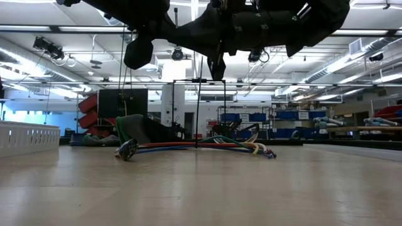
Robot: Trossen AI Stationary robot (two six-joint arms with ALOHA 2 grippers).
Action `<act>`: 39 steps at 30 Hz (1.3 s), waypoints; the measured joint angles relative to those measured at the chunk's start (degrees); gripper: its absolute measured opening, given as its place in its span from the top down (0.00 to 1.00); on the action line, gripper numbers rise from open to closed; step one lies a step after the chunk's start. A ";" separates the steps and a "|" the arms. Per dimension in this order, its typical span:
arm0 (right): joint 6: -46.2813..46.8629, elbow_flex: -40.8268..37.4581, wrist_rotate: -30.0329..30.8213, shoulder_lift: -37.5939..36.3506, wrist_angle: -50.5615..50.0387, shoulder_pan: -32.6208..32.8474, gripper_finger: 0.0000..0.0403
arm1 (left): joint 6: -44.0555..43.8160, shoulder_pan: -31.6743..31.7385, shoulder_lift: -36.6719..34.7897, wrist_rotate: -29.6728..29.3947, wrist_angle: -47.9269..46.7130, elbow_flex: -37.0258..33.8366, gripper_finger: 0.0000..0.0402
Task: Ziptie cables
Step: Insert the black zip tie pointed tail end through the slot to form a loop
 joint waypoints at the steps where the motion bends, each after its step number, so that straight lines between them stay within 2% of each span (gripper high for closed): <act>1: -0.02 0.00 0.00 0.00 0.00 0.00 1.00 | -0.03 0.00 0.00 0.00 -0.01 0.00 1.00; 39: -0.98 -0.02 -0.22 0.07 -1.87 -1.27 1.00 | -2.52 -1.74 0.21 -1.03 -1.33 -0.02 1.00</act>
